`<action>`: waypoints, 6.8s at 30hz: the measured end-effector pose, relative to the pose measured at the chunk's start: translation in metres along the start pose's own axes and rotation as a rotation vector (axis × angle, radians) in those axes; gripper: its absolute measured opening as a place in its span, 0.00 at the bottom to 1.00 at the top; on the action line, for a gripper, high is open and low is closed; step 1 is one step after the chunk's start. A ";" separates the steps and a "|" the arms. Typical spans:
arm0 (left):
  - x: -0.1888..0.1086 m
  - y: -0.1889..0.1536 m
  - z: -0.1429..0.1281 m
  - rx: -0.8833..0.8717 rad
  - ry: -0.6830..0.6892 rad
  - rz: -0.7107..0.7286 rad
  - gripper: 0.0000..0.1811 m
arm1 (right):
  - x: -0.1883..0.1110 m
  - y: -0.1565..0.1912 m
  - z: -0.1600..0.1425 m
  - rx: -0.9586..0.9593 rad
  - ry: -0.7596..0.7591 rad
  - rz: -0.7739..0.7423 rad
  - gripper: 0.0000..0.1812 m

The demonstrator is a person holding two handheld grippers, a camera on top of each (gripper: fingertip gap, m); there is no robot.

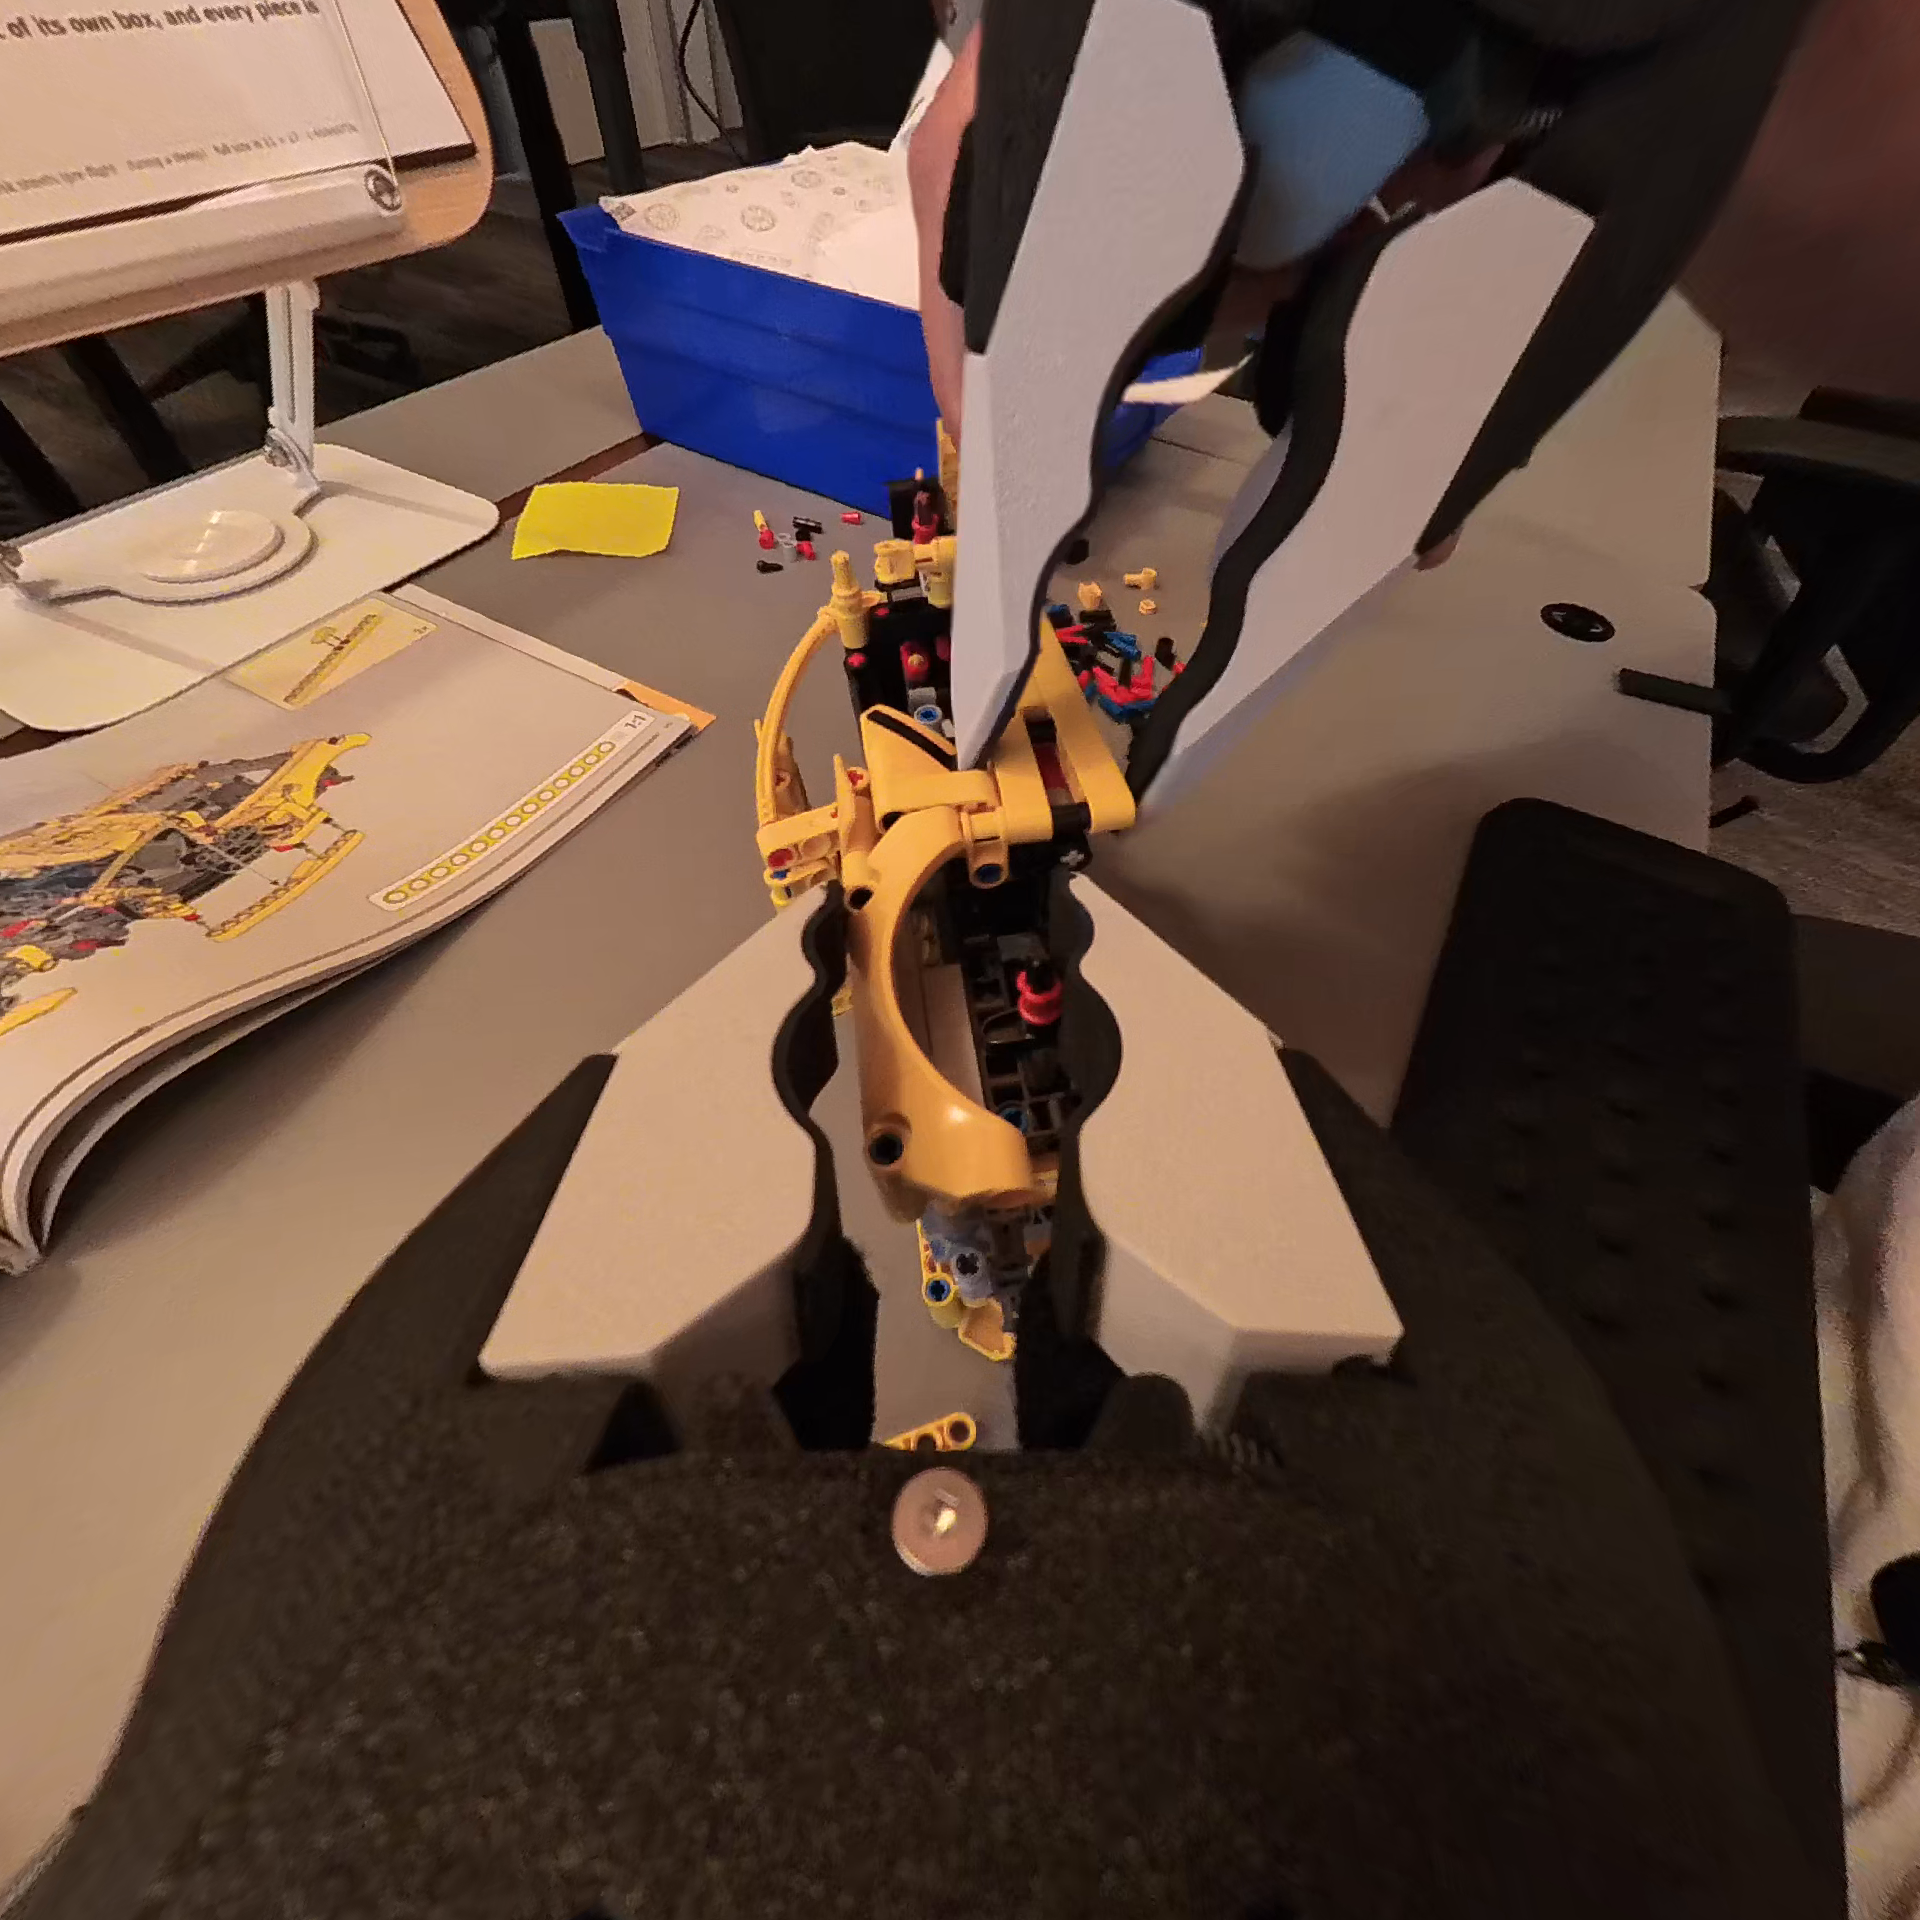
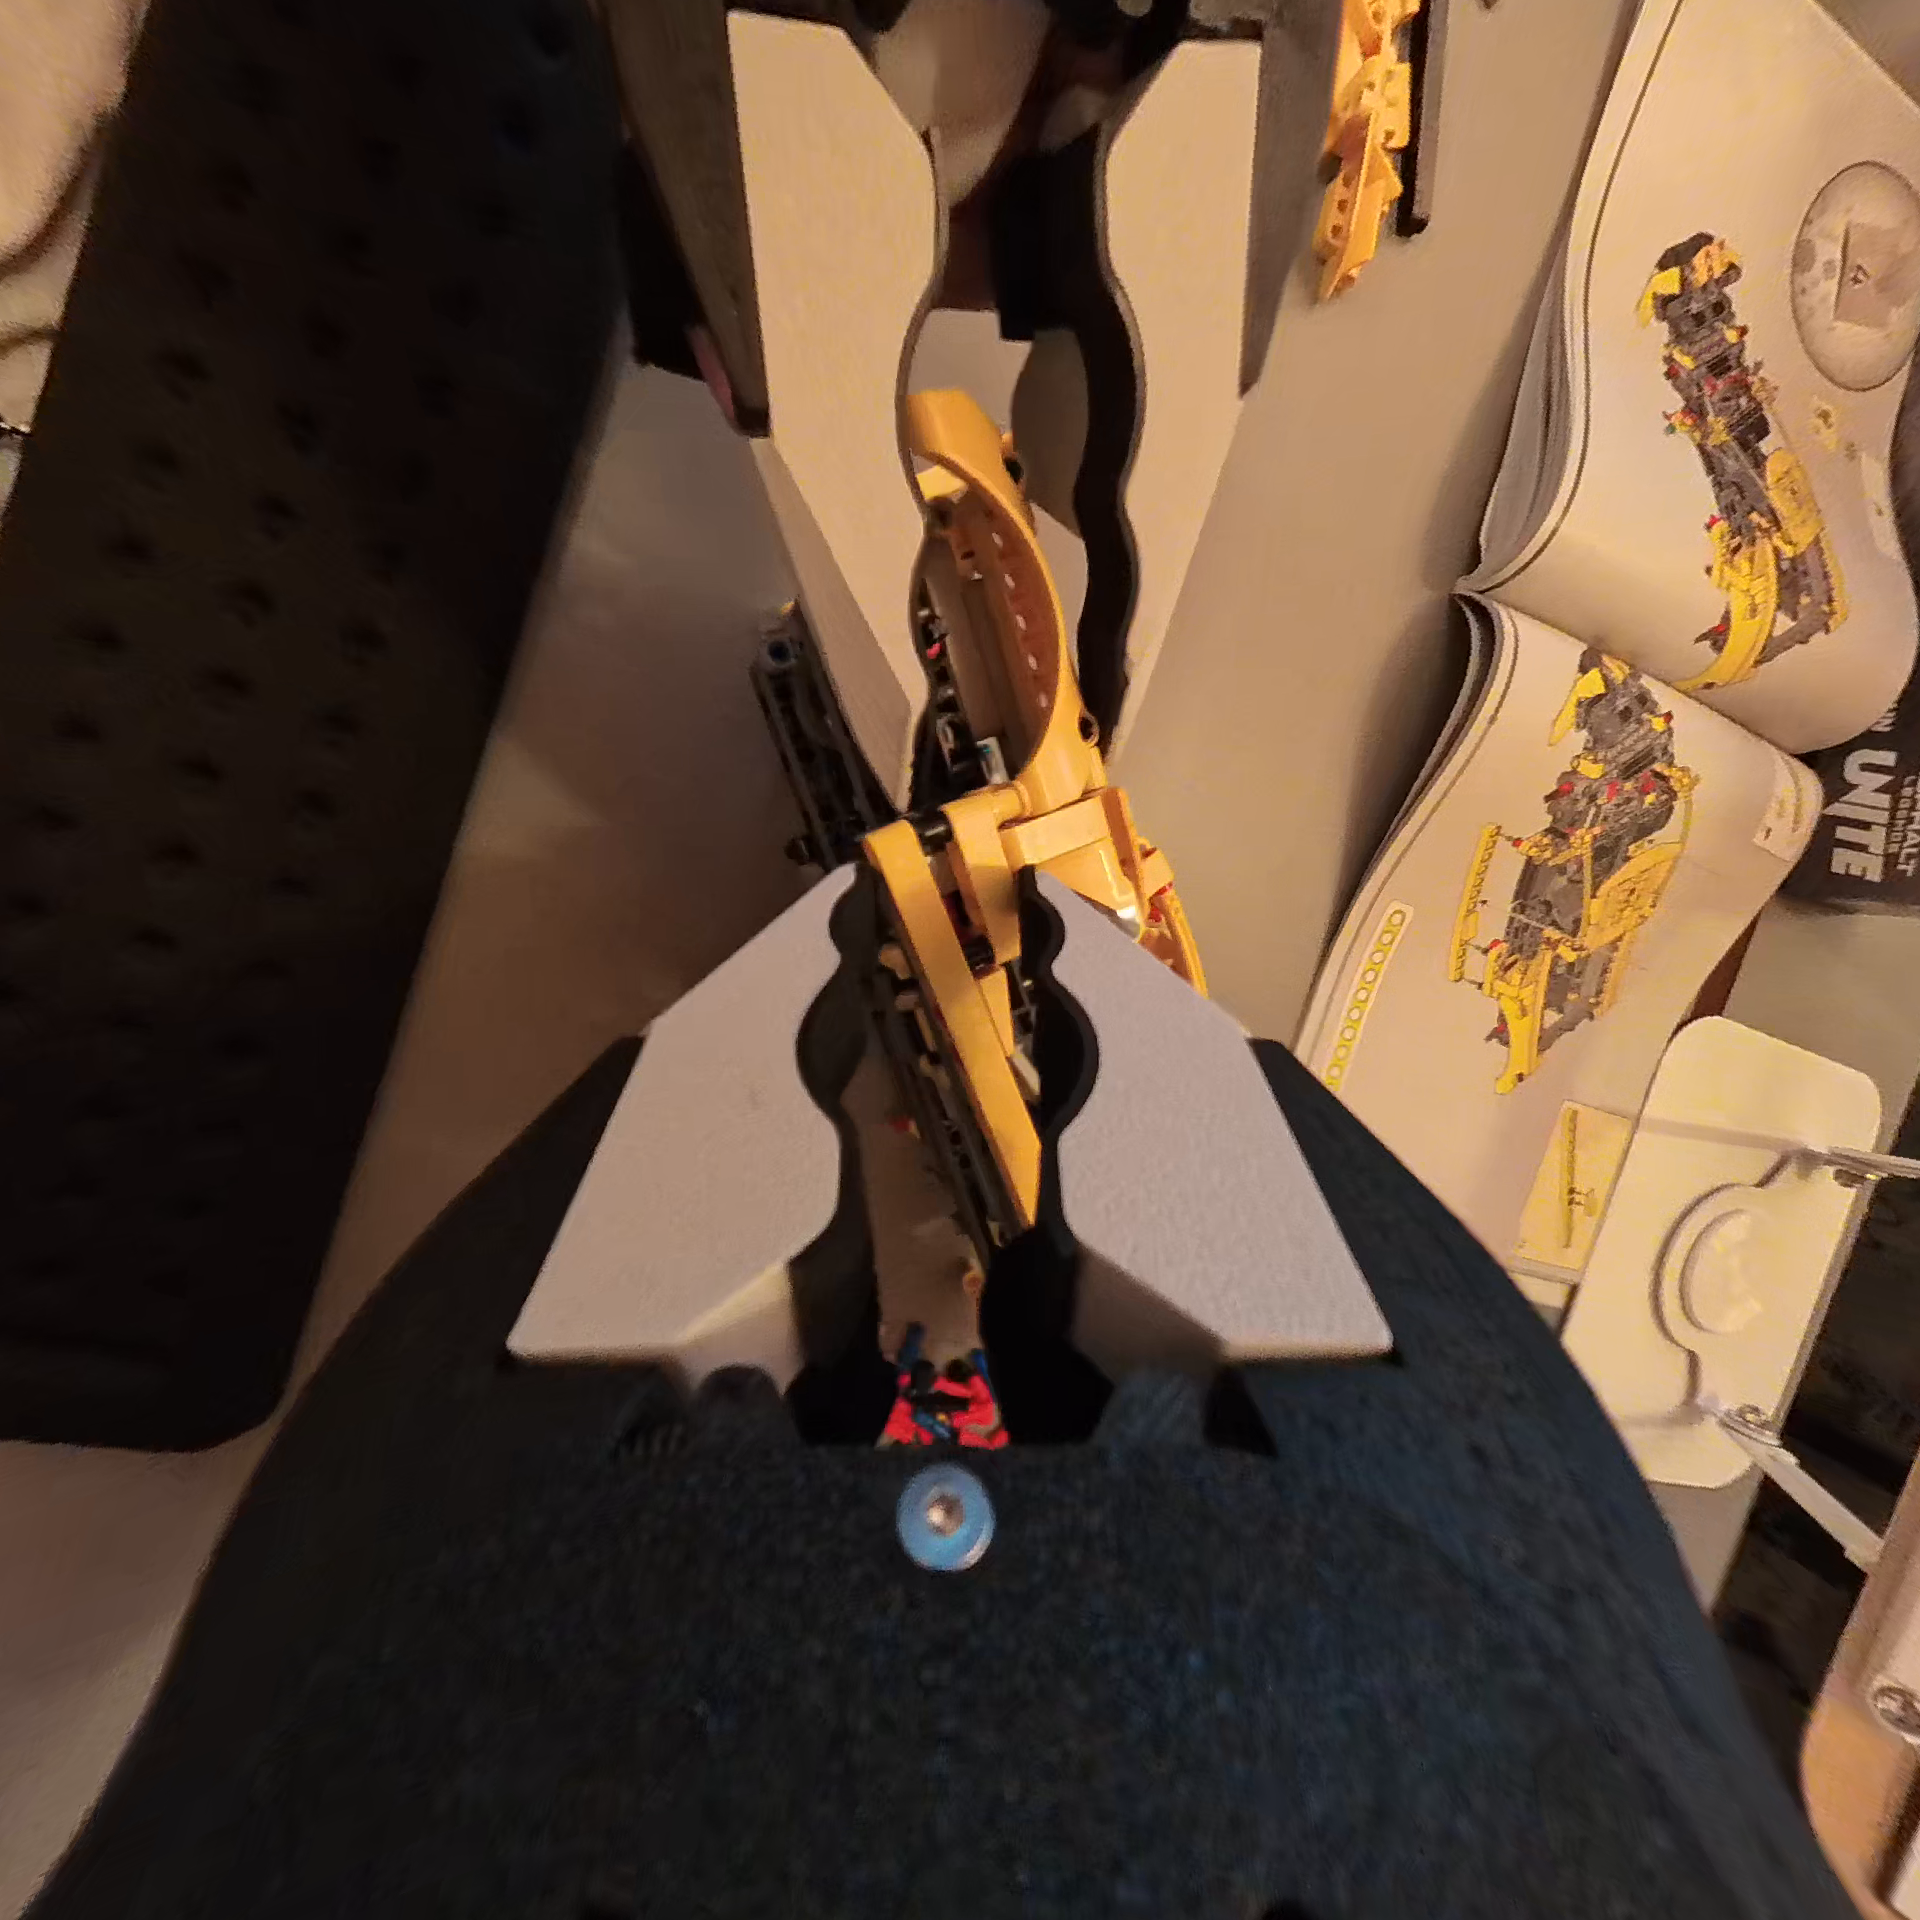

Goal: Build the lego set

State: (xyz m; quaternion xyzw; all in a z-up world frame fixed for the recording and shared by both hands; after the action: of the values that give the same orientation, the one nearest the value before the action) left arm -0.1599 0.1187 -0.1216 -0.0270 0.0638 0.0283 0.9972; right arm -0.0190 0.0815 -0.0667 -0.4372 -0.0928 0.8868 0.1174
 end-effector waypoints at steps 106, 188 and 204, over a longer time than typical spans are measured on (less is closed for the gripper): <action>0.123 0.061 0.038 0.287 0.094 -0.466 0.04 | -0.043 0.083 -0.061 1.206 -0.653 -0.763 0.25; 0.108 0.039 0.038 0.260 0.141 -0.219 0.04 | -0.031 0.080 -0.035 1.196 -0.250 -0.984 0.12; 0.109 0.015 0.068 0.757 0.431 -1.132 0.48 | -0.018 0.075 -0.017 1.137 -0.092 -1.014 0.48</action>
State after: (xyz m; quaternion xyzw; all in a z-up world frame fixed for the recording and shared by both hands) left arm -0.0441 0.1430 -0.0689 0.2870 0.2412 -0.5236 0.7651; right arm -0.0047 0.0057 -0.0831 -0.1760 0.1840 0.6530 0.7133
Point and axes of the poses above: each gripper's, where its closed fingertips meet, x out along the fingers, z out of its top, y = z × x across the jaws, the point moved 10 cm from there along -x, back along the fingers, and after that the axes turned 13 degrees about -y, right-handed, at the moved point
